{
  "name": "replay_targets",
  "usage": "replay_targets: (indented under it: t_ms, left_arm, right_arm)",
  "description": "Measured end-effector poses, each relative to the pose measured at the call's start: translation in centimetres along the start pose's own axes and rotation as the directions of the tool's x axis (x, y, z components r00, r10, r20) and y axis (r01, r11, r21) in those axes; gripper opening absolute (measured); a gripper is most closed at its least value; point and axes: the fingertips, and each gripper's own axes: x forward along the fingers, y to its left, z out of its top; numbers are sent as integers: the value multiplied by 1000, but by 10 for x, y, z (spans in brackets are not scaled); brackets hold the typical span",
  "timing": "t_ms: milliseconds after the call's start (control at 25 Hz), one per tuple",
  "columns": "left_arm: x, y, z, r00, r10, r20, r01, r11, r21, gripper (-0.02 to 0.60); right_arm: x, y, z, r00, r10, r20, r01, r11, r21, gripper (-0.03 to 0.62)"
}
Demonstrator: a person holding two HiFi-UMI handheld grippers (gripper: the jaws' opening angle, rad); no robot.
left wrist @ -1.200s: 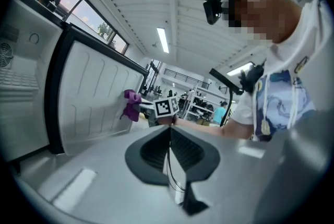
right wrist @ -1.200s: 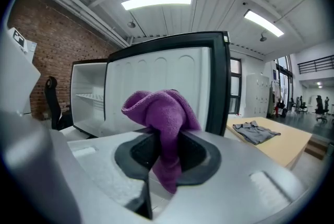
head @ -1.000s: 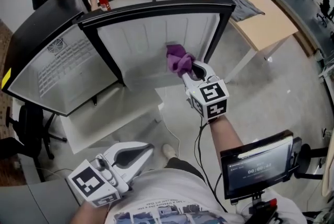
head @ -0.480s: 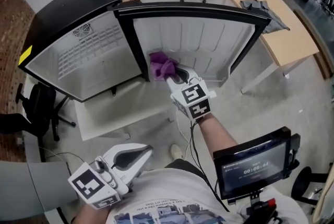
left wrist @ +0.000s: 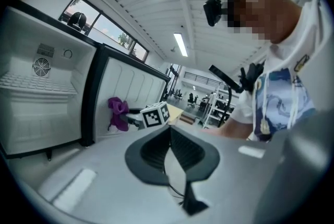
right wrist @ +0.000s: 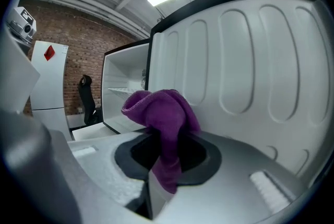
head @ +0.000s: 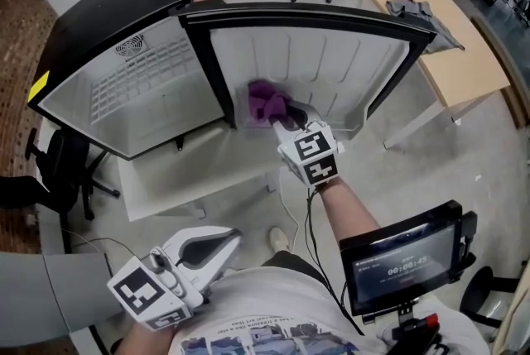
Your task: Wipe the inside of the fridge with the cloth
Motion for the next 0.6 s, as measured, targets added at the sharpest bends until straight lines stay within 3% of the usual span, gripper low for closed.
replay_targets:
  t_ms: [320, 600]
  left_arm:
    - [27, -11, 0, 996, -88, -20, 89, 996, 13, 8]
    - [46, -24, 1, 986, -161, -36, 162, 986, 24, 8]
  right_arm:
    - [-44, -61, -24, 989, -145, -26, 146, 989, 29, 74]
    - [-90, -112, -44, 957, -285, -60, 287, 957, 35, 74]
